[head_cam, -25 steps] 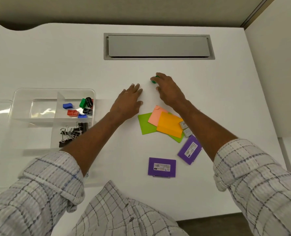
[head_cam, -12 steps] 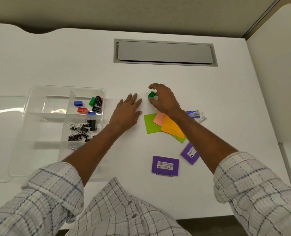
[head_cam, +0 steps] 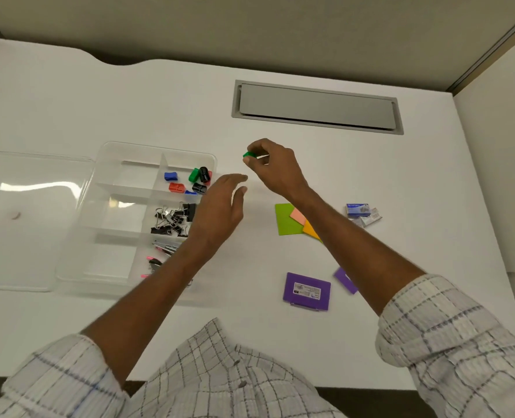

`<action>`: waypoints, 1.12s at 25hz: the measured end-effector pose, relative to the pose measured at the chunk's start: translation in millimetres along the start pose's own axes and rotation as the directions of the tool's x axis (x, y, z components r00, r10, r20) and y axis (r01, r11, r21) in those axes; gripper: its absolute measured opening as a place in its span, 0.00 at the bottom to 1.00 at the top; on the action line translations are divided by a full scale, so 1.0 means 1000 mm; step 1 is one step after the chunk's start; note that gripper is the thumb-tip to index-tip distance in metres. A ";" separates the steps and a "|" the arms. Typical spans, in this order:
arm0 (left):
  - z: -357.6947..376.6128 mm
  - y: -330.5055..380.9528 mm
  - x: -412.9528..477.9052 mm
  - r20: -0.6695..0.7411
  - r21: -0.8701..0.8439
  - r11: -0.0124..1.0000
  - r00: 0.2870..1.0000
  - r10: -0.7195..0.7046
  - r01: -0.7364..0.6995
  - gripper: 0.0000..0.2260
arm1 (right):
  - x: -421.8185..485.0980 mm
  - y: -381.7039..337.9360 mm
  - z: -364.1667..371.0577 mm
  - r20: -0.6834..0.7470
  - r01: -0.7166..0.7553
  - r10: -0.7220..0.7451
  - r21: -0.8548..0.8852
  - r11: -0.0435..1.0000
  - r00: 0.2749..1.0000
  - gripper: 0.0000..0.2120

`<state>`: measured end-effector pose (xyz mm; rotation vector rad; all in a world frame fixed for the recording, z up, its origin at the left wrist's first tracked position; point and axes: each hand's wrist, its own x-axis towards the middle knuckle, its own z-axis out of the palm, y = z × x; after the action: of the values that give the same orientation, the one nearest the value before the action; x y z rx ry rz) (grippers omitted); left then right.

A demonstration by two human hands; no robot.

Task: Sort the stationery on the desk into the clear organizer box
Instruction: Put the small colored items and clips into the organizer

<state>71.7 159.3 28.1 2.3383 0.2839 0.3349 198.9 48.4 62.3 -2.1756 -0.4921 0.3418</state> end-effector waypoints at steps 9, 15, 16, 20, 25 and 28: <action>-0.068 -0.034 0.015 -0.179 -0.195 0.974 0.972 -0.154 0.118 0.12 | -0.012 -0.045 0.045 0.151 0.067 -0.077 0.072 0.995 0.985 0.24; -0.080 -0.048 0.016 -0.124 -0.401 0.883 0.940 -0.318 0.246 0.11 | -0.021 -0.058 0.078 0.093 0.070 -0.089 0.197 0.978 0.992 0.25; -0.081 -0.051 0.017 -0.108 -0.430 0.860 0.930 -0.351 0.275 0.11 | -0.022 -0.058 0.082 0.090 0.083 -0.101 0.189 0.979 0.991 0.25; -0.082 -0.059 0.021 -0.119 -0.351 0.891 0.930 -0.347 0.288 0.11 | -0.025 -0.050 0.087 0.099 0.094 -0.105 0.109 0.990 0.990 0.22; -0.079 -0.060 0.025 -0.125 -0.263 0.933 0.950 -0.285 0.245 0.12 | -0.040 -0.016 0.065 -0.082 0.093 -0.096 -0.038 0.995 0.992 0.14; -0.068 -0.049 0.019 -0.049 -0.264 0.948 0.979 -0.196 0.176 0.13 | -0.063 0.011 0.043 -0.149 0.050 -0.072 -0.150 0.987 0.986 0.11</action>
<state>62.5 243.2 43.7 2.0271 0.4659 0.3446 128.0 42.6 32.5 -2.3012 -0.5094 0.1053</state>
